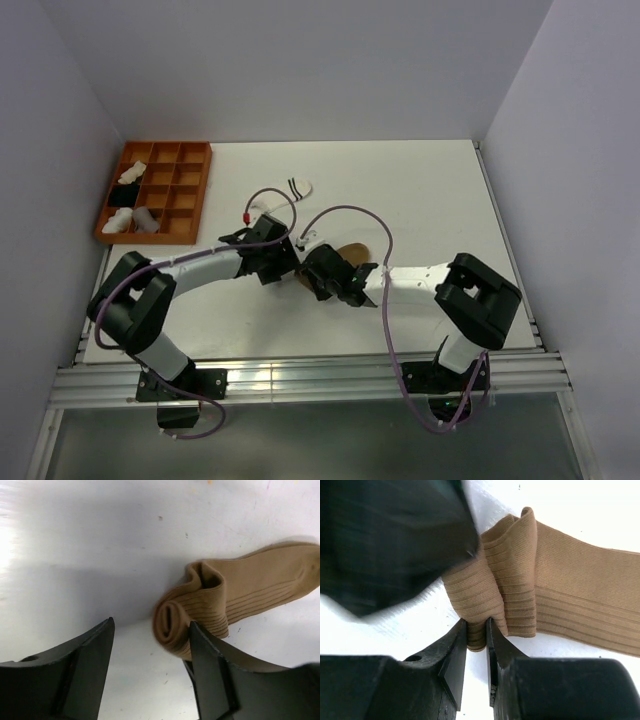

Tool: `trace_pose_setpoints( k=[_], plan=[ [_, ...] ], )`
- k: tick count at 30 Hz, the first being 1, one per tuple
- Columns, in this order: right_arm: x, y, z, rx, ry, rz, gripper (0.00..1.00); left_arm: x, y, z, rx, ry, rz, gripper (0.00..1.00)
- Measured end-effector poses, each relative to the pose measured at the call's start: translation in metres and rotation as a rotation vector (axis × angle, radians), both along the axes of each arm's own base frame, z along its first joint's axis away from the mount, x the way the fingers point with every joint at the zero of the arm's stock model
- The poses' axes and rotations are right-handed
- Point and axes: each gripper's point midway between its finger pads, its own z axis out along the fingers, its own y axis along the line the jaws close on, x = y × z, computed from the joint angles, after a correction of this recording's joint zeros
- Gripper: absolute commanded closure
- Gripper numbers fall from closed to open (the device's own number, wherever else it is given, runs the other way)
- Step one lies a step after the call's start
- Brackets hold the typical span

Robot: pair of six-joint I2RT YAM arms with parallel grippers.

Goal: Roll the socks
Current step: Roll the sock at the center of the board.

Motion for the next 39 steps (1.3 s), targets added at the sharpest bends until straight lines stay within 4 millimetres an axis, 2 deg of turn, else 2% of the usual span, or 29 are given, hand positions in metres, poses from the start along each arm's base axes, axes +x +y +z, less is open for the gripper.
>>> trace_pose_setpoints(
  k=[5, 10, 15, 20, 25, 29, 34, 39],
  plan=[
    [0.001, -0.001, 0.002, 0.111, 0.112, 0.014, 1.00, 0.005, 0.020, 0.021, -0.019, -0.060, 0.070, 0.22],
    [0.002, -0.003, 0.005, 0.270, 0.274, 0.029, 1.00, 0.004, 0.035, 0.037, -0.045, -0.129, 0.122, 0.21],
    [-0.001, -0.005, 0.006, 0.457, 0.461, 0.039, 1.00, -0.005, 0.042, 0.038, -0.081, -0.172, 0.125, 0.23],
    [0.002, -0.005, 0.005, 0.624, 0.639, 0.028, 1.00, -0.010, 0.037, 0.034, -0.116, -0.180, 0.101, 0.25],
    [0.002, -0.004, 0.003, 0.753, 0.786, 0.016, 1.00, -0.014, 0.021, 0.036, -0.148, -0.192, 0.053, 0.26],
    [-0.001, -0.004, 0.001, 0.837, 0.886, 0.008, 1.00, -0.018, 0.012, 0.026, -0.144, -0.169, 0.024, 0.26],
    [0.000, -0.008, -0.001, 0.903, 0.966, -0.022, 1.00, -0.017, 0.004, 0.016, -0.130, -0.141, 0.009, 0.28],
    [0.002, -0.010, -0.001, 0.909, 0.976, -0.031, 1.00, -0.009, -0.006, 0.015, -0.144, -0.143, 0.000, 0.30]
  ],
)
